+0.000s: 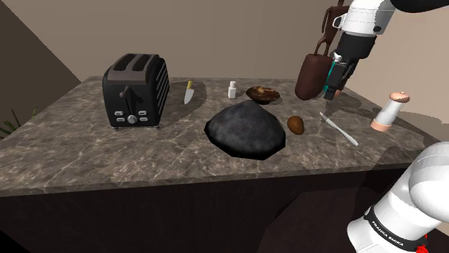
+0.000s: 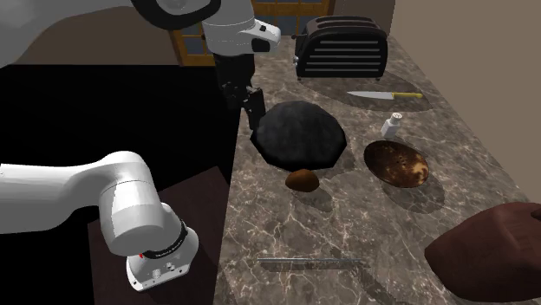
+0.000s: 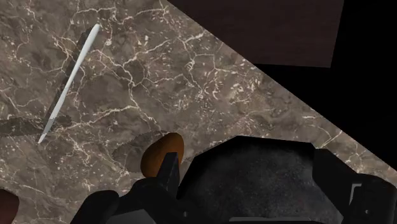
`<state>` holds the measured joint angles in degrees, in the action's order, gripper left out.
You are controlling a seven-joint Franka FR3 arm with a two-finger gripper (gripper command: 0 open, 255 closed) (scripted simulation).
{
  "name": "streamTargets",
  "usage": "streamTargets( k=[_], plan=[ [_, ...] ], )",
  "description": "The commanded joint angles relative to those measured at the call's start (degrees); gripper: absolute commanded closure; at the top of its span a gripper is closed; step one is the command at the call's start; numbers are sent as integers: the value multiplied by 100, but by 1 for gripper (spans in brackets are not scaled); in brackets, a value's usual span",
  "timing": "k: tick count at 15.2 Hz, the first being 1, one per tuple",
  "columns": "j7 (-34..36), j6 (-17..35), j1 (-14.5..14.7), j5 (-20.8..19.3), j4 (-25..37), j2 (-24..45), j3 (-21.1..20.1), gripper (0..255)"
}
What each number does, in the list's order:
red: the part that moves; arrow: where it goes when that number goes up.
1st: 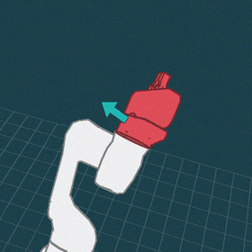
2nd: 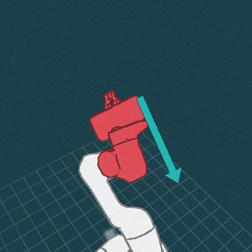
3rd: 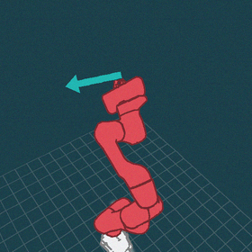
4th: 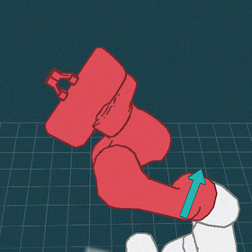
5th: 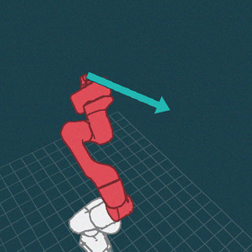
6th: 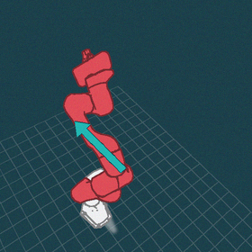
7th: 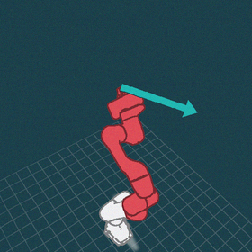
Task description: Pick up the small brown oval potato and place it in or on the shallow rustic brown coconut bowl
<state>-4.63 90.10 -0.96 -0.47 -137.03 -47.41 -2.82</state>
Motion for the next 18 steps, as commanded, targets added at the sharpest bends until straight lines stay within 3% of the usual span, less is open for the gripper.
streamTargets(
  k=[1,10,18],
  plan=[
    [0,0,0,0,0,0,0,0],
    [1307,2516,-685,-144,-1544,232,-236,0],
    [2682,4992,-1563,-512,-2293,1338,-589,0]
  ],
)
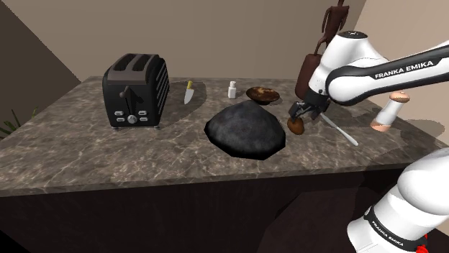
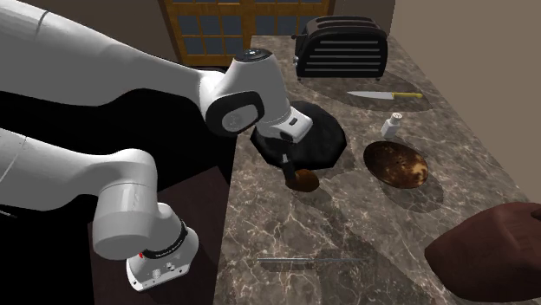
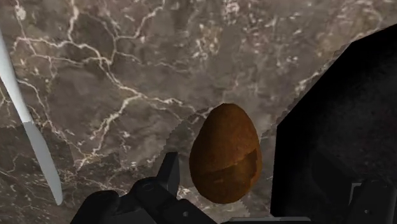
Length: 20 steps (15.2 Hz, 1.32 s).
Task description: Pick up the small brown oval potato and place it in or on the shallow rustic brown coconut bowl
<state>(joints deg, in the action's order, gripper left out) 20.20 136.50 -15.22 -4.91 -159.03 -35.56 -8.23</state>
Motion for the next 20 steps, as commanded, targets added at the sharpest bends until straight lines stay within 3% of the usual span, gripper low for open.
streamTargets(
  k=[1,9,17,18,20],
  plan=[
    [378,629,-269,-142,-132,326,-109,0],
    [525,1434,-494,-364,-250,1008,-205,0],
    [525,1433,-493,-364,-250,1007,-204,0],
    [525,1433,-493,-364,-250,1007,-204,255],
    [525,1432,-493,-363,-250,1007,-205,255]
  ],
)
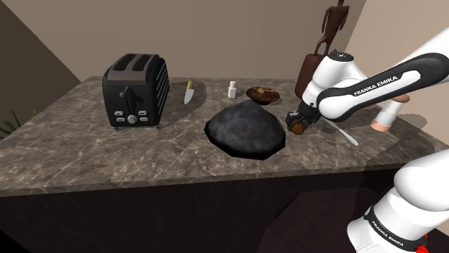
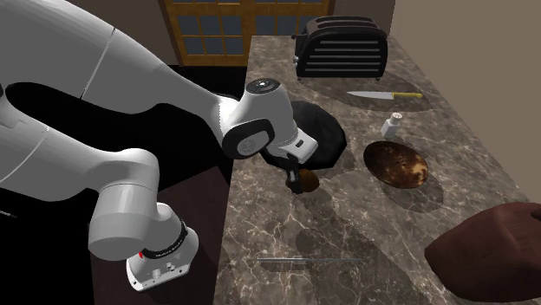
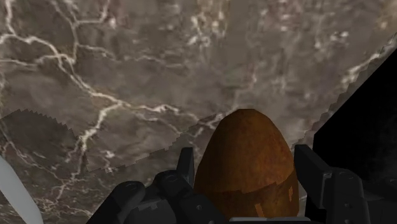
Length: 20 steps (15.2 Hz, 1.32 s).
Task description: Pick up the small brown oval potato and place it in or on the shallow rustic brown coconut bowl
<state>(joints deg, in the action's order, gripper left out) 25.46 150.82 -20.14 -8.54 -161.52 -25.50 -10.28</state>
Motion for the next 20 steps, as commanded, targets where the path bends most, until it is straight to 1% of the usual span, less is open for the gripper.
streamTargets(
  k=[1,7,20],
  plan=[
    [0,0,0,0,0,0,0,255],
    [0,2,-1,-1,-1,2,0,255],
    [-317,-1285,211,257,541,-749,195,255]
  ],
)
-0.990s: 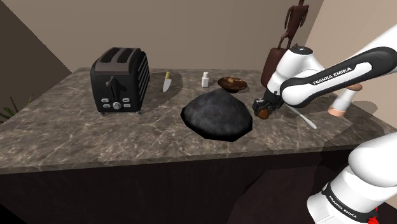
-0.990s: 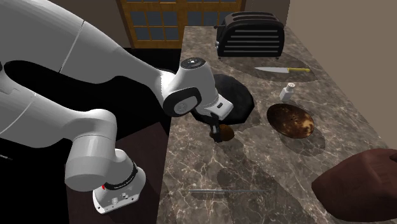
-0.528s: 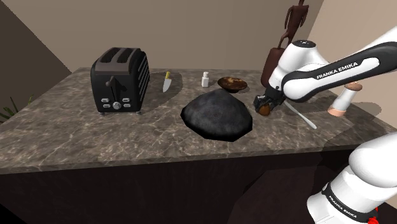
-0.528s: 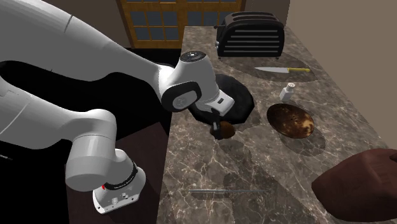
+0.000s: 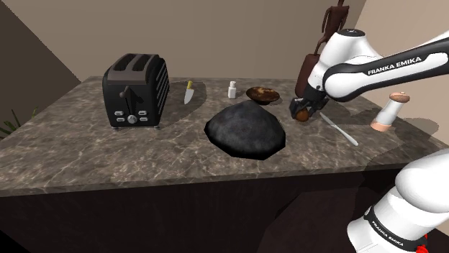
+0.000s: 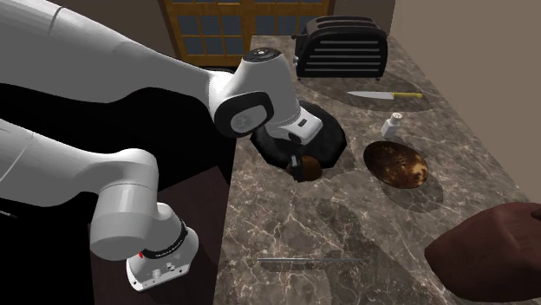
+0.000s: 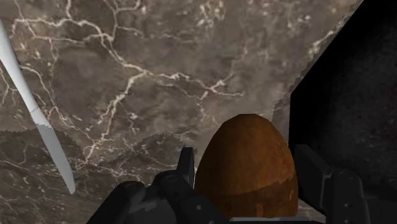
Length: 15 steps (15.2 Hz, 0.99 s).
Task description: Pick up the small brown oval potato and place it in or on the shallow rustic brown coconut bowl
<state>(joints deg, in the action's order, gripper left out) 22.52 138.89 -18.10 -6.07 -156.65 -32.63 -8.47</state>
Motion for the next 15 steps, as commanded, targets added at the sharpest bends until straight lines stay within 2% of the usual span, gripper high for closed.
streamTargets(
  k=[1,11,15],
  plan=[
    [-41,-184,15,22,105,-78,24,255],
    [-179,-986,65,96,620,-370,94,255],
    [-175,-724,-96,-41,1392,661,80,255]
  ],
)
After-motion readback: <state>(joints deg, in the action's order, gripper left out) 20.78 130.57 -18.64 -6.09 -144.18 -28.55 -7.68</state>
